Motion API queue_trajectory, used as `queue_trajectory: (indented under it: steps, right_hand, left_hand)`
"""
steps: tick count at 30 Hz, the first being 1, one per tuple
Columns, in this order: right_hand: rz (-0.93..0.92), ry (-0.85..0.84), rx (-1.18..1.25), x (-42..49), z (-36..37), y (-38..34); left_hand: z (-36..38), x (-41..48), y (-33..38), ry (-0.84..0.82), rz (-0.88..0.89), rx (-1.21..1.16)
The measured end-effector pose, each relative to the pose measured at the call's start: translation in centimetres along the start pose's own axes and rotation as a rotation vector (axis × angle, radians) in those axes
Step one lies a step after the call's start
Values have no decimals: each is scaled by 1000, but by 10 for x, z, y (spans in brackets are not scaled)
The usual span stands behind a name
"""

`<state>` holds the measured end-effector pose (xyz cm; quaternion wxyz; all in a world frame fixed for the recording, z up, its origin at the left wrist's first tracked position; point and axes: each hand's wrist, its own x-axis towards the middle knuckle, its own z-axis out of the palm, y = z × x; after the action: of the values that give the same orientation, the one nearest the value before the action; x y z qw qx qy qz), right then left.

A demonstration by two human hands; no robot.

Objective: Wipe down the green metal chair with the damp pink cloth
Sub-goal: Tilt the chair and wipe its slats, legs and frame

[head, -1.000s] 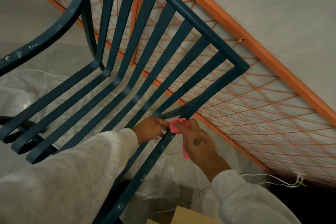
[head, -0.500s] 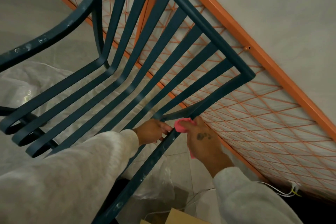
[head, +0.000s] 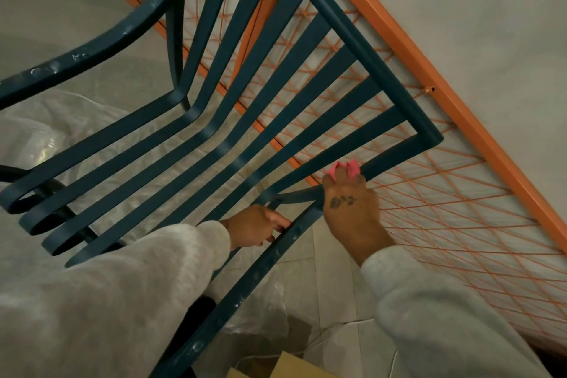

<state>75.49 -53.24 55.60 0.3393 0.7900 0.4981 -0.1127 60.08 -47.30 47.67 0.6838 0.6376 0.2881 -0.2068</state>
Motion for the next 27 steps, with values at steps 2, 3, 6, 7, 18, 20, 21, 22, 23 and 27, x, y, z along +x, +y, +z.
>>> queue_trajectory:
  steps: [2, 3, 6, 7, 18, 20, 21, 22, 23, 27]
  right_hand:
    - [-86, -43, 97, 0, 5, -8]
    - [-148, -78, 151, -1, 7, -12]
    - [-256, -140, 201, 0, 4, -6]
    - [-243, -117, 172, 3, 0, 1]
    - [-143, -3, 163, -14, 11, -12]
    - [-194, -69, 241, -23, 20, -26]
    - [-208, -89, 249, -25, 23, -28]
    - [-216, -87, 239, -24, 23, -27]
    - [-218, -63, 209, -21, 21, -21]
    - [-80, 48, 140, -7, 4, 25]
  left_hand:
    - [-1, -1, -2, 3, -12, -9]
    - [-1, 0, -3, 4, -15, -5]
    - [-2, 1, -1, 6, -14, -4]
    - [-3, 0, 0, 4, -10, -1]
    - [-2, 0, 2, 40, -49, -52]
    - [0, 0, 3, 34, -53, -54]
    - [0, -1, 4, 33, -55, -53]
    - [0, -1, 3, 31, -54, -44]
    - [0, -2, 4, 28, -56, -38]
    - [1, -4, 4, 4, -42, -60]
